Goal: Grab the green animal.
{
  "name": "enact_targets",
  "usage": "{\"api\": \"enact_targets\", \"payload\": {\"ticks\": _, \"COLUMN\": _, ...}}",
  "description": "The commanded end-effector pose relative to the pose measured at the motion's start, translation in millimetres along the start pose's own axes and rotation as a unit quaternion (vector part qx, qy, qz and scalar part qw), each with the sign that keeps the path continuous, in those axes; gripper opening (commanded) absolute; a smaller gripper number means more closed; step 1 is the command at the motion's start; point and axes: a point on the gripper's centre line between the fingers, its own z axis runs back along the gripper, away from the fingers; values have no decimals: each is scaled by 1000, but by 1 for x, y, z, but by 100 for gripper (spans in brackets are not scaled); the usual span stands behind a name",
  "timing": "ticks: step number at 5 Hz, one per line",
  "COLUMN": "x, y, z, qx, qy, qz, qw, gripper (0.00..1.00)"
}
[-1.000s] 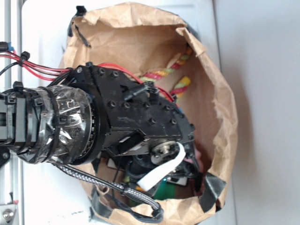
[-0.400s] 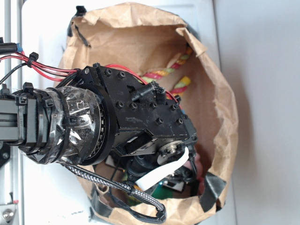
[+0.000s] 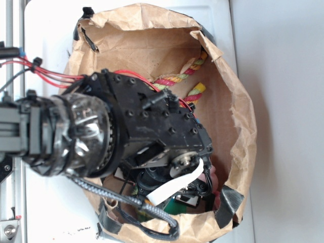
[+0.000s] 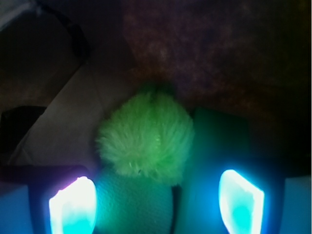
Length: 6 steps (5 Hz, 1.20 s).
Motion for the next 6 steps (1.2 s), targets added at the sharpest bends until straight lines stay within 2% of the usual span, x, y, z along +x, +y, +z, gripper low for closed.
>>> {"api": "enact_targets", "payload": {"ticks": 1, "x": 6, "y": -2, "z": 6, "qx": 4, "qy": 10, "qz": -82, "qw": 997, "gripper": 100}}
{"api": "enact_targets", "payload": {"ticks": 2, "x": 13, "y": -10, "z": 7, "qx": -10, "qy": 4, "qz": -107, "qw": 994, "gripper": 100}}
{"api": "enact_targets", "payload": {"ticks": 3, "x": 15, "y": -14, "z": 10, "qx": -13, "qy": -20, "qz": -143, "qw": 989, "gripper": 100}}
{"api": "enact_targets", "payload": {"ticks": 4, "x": 22, "y": -16, "z": 7, "qx": -19, "qy": -30, "qz": -162, "qw": 986, "gripper": 100}}
{"api": "enact_targets", "payload": {"ticks": 6, "x": 38, "y": -18, "z": -8, "qx": -47, "qy": -66, "qz": -200, "qw": 976, "gripper": 100}}
